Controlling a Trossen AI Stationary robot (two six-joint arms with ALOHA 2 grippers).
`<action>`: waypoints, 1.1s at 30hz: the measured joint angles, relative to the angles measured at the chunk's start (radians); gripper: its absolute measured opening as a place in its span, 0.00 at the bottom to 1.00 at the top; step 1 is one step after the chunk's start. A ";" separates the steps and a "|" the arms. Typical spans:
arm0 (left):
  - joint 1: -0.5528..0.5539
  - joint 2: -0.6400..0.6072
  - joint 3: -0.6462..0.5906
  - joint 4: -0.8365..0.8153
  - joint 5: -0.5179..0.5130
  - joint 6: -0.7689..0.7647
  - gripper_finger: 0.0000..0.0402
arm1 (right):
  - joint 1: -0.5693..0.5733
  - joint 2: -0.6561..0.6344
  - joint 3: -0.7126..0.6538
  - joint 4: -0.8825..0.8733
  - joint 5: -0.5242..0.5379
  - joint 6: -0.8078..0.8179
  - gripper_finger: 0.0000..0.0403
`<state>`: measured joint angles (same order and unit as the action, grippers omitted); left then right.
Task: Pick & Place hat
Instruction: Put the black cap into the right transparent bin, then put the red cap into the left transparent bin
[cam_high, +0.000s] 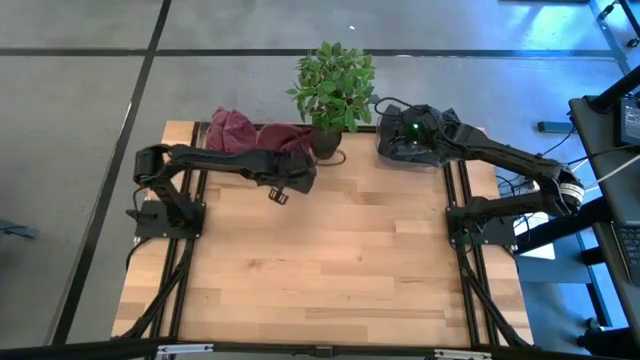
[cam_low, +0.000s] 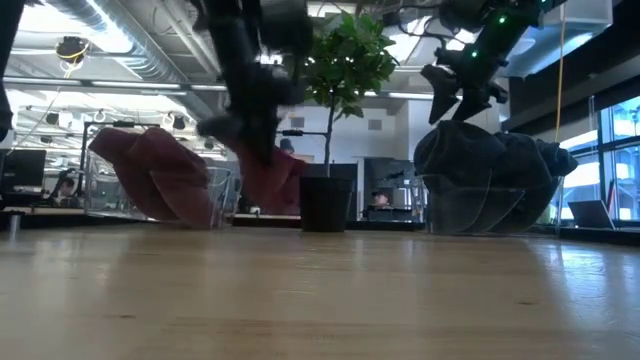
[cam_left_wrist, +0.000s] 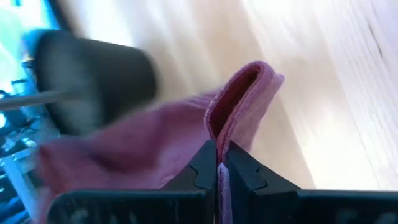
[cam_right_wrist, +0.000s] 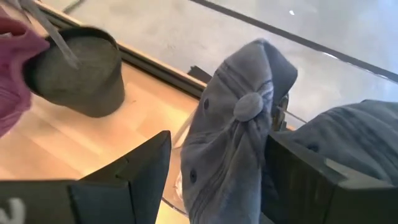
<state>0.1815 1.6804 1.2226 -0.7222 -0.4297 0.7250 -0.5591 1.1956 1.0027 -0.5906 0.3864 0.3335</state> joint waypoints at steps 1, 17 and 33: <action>0.001 -0.021 0.016 0.000 0.001 -0.012 0.02 | 0.000 -0.011 0.000 0.003 -0.009 -0.001 0.64; 0.015 -0.349 0.240 0.059 0.277 -0.383 0.02 | 0.133 -0.179 0.001 0.297 -0.539 -0.383 0.64; 0.029 -0.430 0.241 0.242 0.787 -0.688 0.02 | 0.354 -0.108 0.001 0.639 -0.685 -0.575 0.64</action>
<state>0.2104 1.2503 1.4631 -0.4803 0.3575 0.0372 -0.2046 1.0875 1.0035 0.0485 -0.2987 -0.2417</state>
